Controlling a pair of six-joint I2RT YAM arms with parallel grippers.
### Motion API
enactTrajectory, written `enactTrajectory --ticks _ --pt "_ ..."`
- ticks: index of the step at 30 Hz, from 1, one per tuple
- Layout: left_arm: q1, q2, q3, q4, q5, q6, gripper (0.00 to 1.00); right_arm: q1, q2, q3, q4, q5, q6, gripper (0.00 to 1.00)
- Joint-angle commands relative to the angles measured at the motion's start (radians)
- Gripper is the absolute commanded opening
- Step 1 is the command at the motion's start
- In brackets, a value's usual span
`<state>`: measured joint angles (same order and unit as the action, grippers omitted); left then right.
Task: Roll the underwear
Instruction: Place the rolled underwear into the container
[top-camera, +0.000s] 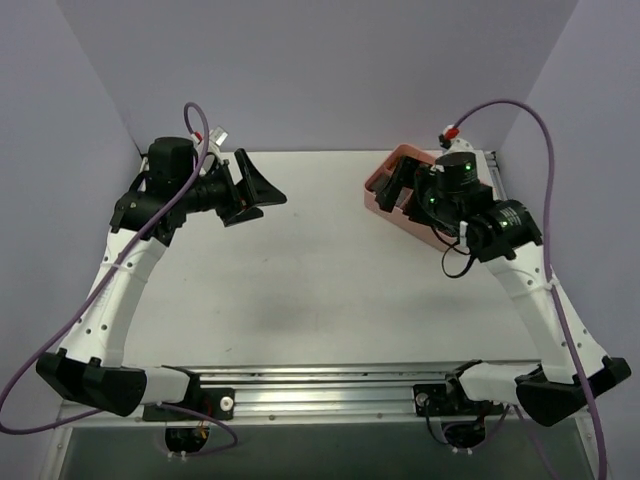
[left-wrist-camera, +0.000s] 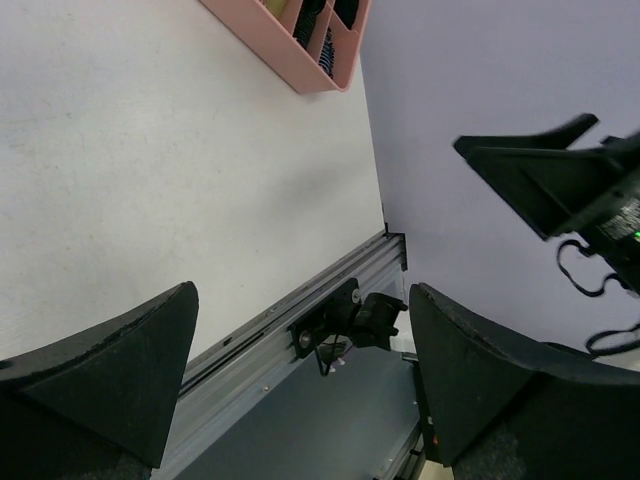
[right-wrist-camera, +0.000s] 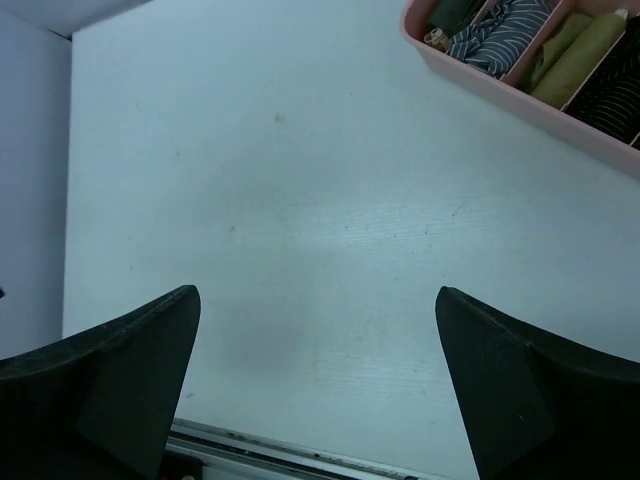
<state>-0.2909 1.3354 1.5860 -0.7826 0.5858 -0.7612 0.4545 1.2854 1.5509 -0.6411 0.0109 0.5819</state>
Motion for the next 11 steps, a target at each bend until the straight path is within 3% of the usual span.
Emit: enactTrajectory --ticks 1,11 --pt "-0.013 -0.034 0.041 -0.013 -0.046 0.078 0.94 -0.01 -0.073 -0.009 -0.087 0.038 0.09 1.0" --pt "-0.068 -0.166 -0.061 0.071 -0.061 0.086 0.94 -0.008 -0.215 -0.031 -0.151 0.034 0.05 1.0"
